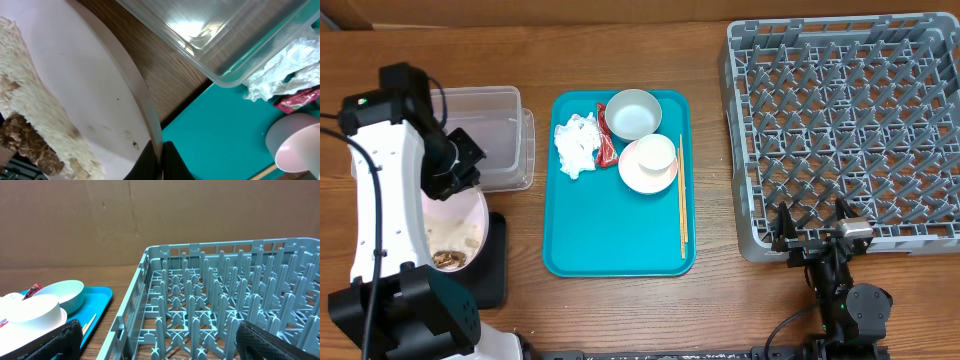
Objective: Sort waste into correct bins and load items into the dishwasher
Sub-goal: 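Lift the white plate with the left gripper toward the black tray, then tilt the plate with the left gripper, dumping rice onto the black tray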
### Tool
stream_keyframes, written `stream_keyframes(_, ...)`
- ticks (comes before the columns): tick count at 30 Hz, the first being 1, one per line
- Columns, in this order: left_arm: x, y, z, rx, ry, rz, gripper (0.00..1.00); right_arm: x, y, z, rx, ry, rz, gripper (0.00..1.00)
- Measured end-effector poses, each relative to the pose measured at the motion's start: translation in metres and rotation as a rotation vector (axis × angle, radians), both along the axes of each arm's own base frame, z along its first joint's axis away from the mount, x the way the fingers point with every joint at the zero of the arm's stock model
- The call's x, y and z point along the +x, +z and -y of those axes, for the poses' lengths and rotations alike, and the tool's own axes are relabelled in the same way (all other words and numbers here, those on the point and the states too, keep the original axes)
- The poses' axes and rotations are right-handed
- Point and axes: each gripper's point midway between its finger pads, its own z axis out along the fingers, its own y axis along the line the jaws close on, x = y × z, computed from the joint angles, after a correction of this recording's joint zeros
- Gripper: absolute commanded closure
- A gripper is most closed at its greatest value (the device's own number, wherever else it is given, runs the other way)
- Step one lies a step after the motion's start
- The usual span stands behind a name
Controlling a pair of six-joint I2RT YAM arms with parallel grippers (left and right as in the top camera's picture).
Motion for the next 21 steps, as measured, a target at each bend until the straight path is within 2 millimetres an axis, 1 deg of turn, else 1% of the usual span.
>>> stream_keyframes(9, 0.000, 0.004, -0.008, -0.141, 0.008, 0.063, 0.96, 0.000, 0.000, 0.000, 0.000, 0.000, -0.001, 0.00)
stream_keyframes(14, -0.002, 0.009, -0.020, -0.223, 0.035, 0.120, 0.96, 0.000, 0.000, 0.000, 0.000, 0.000, 0.000, 0.00)
stream_keyframes(21, -0.012, -0.001, -0.031, -0.332, 0.080, 0.158, 0.96, 0.000, 0.000, 0.000, 0.000, 0.000, 0.000, 0.00)
